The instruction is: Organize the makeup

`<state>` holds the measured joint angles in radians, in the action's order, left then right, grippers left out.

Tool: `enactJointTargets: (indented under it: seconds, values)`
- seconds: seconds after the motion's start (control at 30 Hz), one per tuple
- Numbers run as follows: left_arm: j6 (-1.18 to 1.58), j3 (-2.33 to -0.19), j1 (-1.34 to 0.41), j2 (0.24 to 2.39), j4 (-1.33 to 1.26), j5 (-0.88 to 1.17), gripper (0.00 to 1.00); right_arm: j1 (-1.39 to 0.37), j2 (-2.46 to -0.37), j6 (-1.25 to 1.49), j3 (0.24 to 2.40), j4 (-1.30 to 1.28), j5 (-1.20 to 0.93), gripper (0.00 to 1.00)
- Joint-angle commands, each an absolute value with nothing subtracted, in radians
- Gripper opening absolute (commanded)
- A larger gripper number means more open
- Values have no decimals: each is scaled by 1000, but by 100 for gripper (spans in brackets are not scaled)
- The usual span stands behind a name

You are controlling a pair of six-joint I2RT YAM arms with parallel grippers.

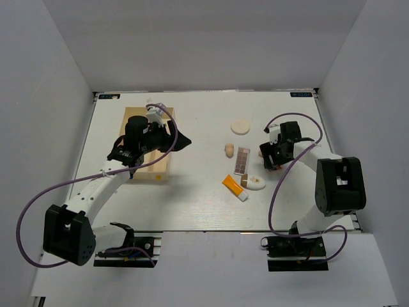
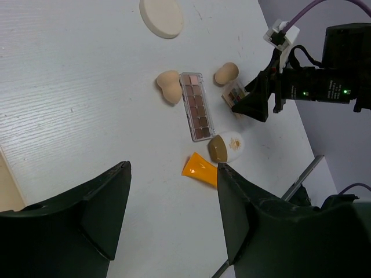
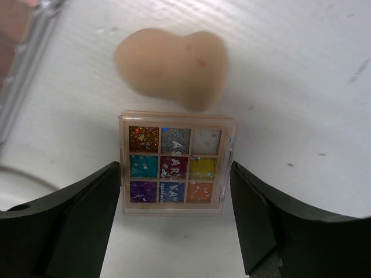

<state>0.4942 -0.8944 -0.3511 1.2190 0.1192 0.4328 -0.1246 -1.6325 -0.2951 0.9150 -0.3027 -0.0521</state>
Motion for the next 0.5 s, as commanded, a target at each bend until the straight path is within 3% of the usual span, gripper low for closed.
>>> enactJointTargets:
  seconds: [0.0,0.13,0.23,0.47]
  values:
    - [485,-890,-356,1171,106,425,71,-133,-1571,-278,923,-420,-189,27]
    - [480,-890,-356,1118,106,414,71,-169,-1422,-293,962,-465,-302,17]
    - [472,-881,-356,1048,91,400,71,-230,-1376,-304,1047,-520,-353,16]
    - [419,-859,-356,859,90,279,71,-438,-1495,-287,1299,-536,-397,15]
